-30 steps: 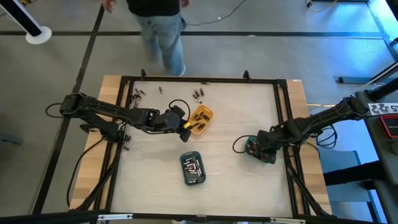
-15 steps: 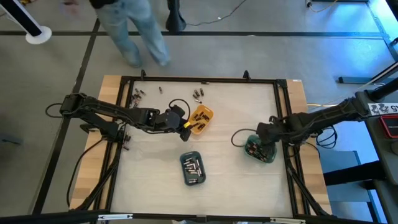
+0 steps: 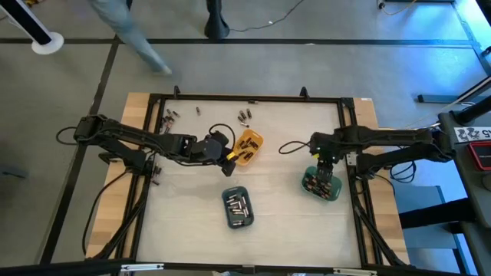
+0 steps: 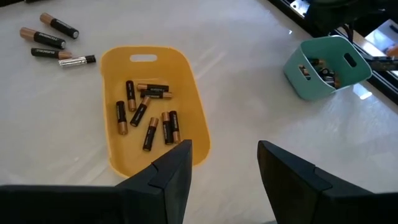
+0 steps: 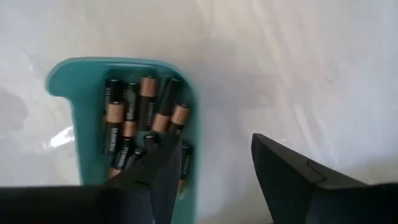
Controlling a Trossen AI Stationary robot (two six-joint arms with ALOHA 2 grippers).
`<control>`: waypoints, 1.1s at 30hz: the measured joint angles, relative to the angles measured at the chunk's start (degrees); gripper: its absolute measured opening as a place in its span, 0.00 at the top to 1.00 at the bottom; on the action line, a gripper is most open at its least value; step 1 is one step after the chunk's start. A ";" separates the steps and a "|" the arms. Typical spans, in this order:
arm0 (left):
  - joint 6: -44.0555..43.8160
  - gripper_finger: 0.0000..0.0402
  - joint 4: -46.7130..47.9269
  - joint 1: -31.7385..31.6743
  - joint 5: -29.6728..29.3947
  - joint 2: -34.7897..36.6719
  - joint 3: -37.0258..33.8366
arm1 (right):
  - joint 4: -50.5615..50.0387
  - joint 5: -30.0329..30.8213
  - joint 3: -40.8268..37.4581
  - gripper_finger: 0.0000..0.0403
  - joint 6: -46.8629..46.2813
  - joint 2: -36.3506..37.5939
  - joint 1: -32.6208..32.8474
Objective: Sort batteries
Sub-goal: Move the green bin to the top right of the table
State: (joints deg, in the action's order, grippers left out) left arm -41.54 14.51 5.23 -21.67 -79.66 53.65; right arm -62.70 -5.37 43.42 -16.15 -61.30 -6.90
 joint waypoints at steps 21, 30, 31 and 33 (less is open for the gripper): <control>0.04 0.57 0.39 0.07 0.00 0.00 -0.02 | 7.85 1.43 -0.02 0.51 7.09 -12.61 0.12; -0.03 0.57 0.32 -0.01 0.00 0.00 -0.02 | 14.57 0.38 -0.02 0.67 10.77 -16.53 0.12; -0.14 0.57 0.33 -0.01 0.00 0.00 -0.02 | 14.89 0.39 -0.02 0.71 11.33 -17.22 0.14; -0.21 0.57 0.31 -0.01 0.00 0.00 -0.02 | 15.61 1.54 -0.02 0.79 12.13 -18.66 0.14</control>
State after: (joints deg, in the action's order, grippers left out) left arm -41.75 14.81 5.21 -21.67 -79.66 53.63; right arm -47.08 -3.83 43.40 -4.02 -79.96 -6.76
